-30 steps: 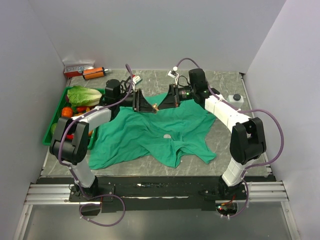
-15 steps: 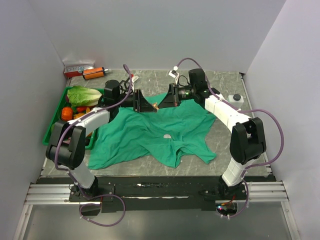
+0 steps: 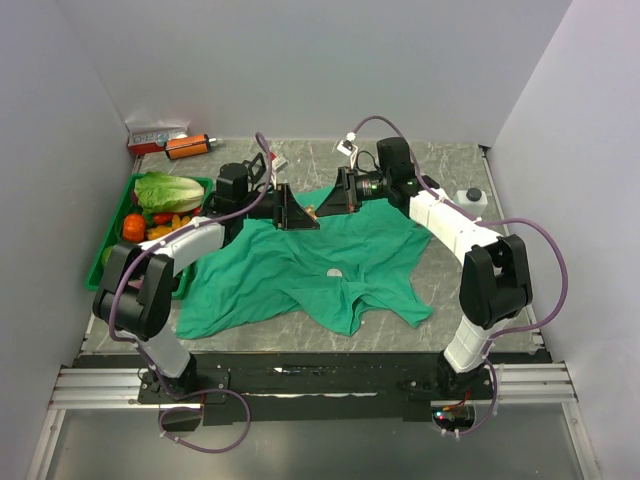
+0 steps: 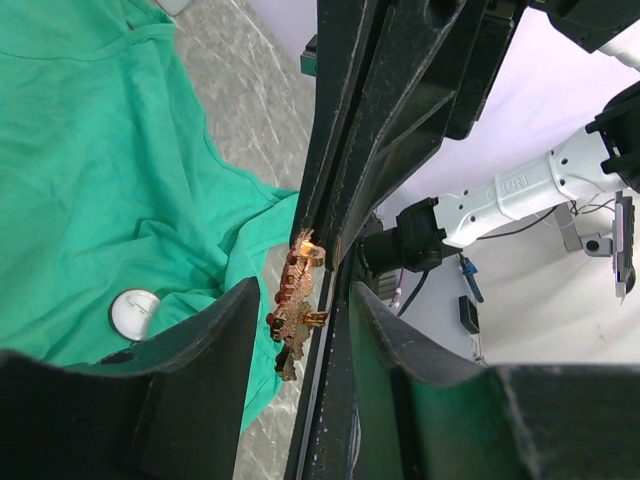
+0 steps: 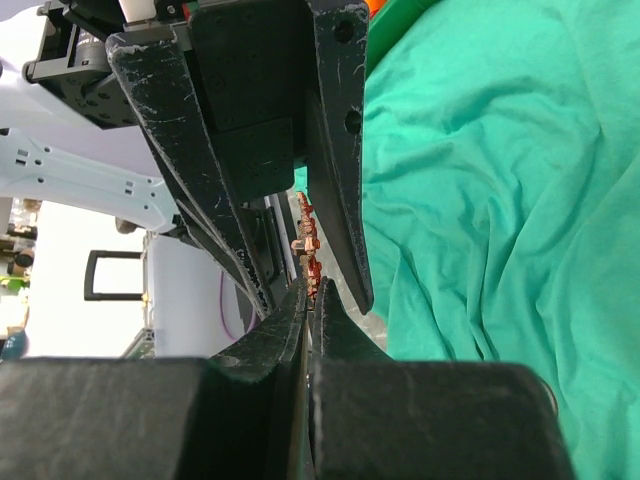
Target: Remove the brooch from the garment
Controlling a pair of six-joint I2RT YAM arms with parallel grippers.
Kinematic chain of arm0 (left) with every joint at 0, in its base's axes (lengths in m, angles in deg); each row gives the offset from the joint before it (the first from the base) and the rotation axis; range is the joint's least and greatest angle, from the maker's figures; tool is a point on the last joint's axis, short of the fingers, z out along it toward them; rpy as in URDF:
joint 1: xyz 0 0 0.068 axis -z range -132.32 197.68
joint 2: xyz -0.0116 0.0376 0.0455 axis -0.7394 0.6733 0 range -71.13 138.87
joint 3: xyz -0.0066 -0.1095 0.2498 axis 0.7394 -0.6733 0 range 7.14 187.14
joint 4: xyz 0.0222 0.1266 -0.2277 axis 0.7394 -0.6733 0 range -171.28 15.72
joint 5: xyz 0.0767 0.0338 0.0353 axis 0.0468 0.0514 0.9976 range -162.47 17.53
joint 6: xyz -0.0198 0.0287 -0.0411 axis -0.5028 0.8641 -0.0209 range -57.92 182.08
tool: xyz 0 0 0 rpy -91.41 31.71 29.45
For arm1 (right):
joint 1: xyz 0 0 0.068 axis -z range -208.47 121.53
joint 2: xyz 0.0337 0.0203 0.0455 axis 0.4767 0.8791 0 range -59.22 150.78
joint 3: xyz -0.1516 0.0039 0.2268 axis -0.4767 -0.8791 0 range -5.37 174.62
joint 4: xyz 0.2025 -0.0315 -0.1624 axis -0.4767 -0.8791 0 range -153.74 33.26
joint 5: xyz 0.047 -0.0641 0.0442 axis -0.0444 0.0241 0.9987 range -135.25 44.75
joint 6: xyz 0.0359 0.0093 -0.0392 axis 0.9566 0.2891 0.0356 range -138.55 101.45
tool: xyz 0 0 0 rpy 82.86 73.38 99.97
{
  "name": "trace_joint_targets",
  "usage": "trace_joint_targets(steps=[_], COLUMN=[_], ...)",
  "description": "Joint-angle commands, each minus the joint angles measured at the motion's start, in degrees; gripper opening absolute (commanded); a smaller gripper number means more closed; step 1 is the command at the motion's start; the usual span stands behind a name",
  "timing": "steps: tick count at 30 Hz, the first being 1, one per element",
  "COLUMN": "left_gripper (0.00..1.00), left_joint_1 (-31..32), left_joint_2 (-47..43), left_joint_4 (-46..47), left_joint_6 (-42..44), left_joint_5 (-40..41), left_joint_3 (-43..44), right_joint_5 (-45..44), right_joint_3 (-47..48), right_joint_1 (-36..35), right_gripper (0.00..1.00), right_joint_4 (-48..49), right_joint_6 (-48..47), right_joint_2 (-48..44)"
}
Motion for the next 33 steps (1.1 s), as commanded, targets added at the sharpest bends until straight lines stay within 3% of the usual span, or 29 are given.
trace_joint_targets(steps=[1,8,18,22,27,33], left_gripper=[0.46,0.44,0.36,0.44,0.43,0.46], left_joint_1=[-0.2,-1.7,-2.2,-2.3,-2.3,-2.3], left_joint_2=[-0.8,-0.4,0.1,-0.1,-0.2,-0.8], left_joint_4=[-0.1,5.5,3.4,4.5,-1.8,-2.9], left_joint_6=[0.3,-5.2,-4.5,-4.4,-1.2,-0.5], left_joint_5=[0.3,0.2,1.5,0.9,3.6,5.1], left_joint_3=[2.0,-0.2,-0.1,-0.1,1.5,1.8], right_joint_5=[-0.1,0.2,0.6,0.6,0.5,0.3], right_joint_3=[1.9,1.6,2.0,1.9,1.7,1.8], right_joint_1=[-0.5,-0.4,-0.5,-0.6,-0.7,-0.8], right_gripper=[0.0,0.0,0.0,0.0,0.0,0.0], right_joint_4=[0.6,0.3,0.5,0.6,0.7,0.4], right_joint_6=[-1.4,-2.4,-2.8,-2.9,-2.8,-3.1], right_joint_2=[-0.8,-1.2,-1.1,-1.3,-1.4,-1.4])
